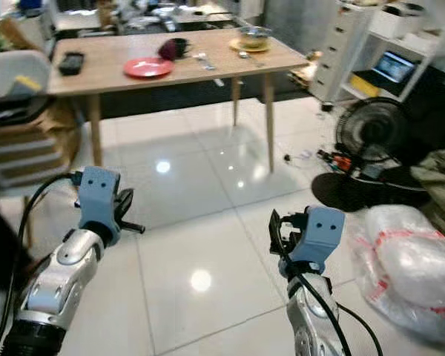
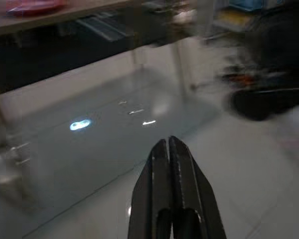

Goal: Setting the table

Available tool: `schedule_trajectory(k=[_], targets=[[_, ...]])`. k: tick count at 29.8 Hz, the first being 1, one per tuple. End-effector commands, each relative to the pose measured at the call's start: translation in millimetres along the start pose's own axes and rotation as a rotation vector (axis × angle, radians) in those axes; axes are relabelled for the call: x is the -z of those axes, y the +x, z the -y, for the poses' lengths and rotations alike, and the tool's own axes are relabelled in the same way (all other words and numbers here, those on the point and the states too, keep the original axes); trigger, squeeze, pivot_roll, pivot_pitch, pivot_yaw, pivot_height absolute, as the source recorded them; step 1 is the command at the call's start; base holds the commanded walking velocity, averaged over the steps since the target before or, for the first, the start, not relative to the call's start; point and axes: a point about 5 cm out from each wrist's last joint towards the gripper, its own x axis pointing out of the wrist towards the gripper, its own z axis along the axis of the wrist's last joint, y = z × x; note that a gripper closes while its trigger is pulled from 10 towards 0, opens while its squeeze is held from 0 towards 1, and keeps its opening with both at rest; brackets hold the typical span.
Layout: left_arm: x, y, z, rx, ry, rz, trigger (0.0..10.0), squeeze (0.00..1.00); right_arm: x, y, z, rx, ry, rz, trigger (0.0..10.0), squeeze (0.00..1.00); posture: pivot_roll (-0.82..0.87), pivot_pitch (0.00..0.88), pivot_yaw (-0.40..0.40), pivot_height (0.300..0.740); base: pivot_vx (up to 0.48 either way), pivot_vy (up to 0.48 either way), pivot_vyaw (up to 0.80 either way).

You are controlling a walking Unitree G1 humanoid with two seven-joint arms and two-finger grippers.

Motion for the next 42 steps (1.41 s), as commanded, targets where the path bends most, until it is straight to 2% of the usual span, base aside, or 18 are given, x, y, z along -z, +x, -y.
schedule_trajectory(k=[1,18,25,42], targets=[[5.2,-3.8,-8.4,-0.022,0.01,-0.017,10.0,0.0,1.6,-0.8,-5.0,-0.013,0.01,-0.004,10.0,0.0,0.09,0.112,0.075,0.74,0.48,0.0,0.0],[3.8,-4.1,-9.8,-0.021,0.016,-0.011,10.0,0.0,0.5,2.7,-10.6,-0.035,-0.004,0.008,10.0,0.0,0.1,0.102,0.075,0.74,0.48,0.0,0.0],[4.2,-5.2,-10.8,-0.021,0.019,-0.012,10.0,0.0,-0.2,4.6,-6.3,-0.018,-0.018,0.016,10.0,0.0,0.11,0.095,0.074,0.74,0.478,0.0,0.0],[3.4,-5.2,-11.4,-0.021,0.02,-0.009,10.0,0.0,0.7,4.5,-9.5,-0.031,-0.015,0.019,10.0,0.0,0.11,0.093,0.073,0.74,0.478,0.0,0.0]])
